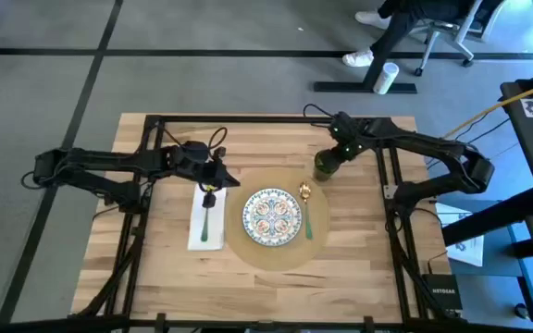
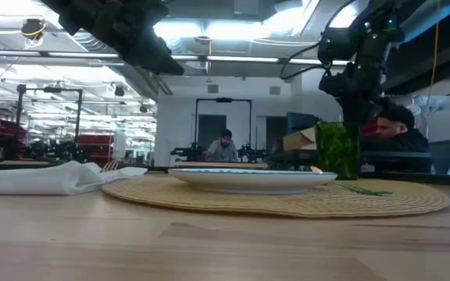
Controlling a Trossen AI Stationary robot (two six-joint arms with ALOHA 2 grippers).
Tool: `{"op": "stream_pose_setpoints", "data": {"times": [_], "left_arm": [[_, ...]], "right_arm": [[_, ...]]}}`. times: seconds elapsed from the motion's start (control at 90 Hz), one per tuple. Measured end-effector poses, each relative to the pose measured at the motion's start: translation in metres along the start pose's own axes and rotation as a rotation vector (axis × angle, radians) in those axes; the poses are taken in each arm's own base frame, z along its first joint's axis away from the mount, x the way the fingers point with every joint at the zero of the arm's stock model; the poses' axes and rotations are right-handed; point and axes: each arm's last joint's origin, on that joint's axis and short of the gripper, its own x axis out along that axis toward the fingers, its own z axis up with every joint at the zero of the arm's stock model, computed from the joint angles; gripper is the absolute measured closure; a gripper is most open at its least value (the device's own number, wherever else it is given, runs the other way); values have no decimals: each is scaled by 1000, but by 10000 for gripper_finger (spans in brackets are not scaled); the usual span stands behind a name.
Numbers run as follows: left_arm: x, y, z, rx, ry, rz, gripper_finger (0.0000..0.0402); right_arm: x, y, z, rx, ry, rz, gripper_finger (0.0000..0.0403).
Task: Set table place
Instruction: Put the green glass cup beside the brown placemat, then put the gold table knife to the right of the green spoon on the brown place mat
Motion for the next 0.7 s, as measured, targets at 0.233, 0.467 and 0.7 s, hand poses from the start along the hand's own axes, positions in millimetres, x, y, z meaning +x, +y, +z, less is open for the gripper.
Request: {"op": "stream_pose_setpoints", "data": {"times": [0.233,0.467,0.7], "left_arm": [[0,0,0,-5,0,0,402],[0,0,0,-8,0,0,402],[-1,4,-4,-59,48,100,402]], "right_arm": [[0,0,0,0,-1,0,341],[-12,4,9,-18,-49,2,340],[-33,11,22,-56,-110,30,340]]}}
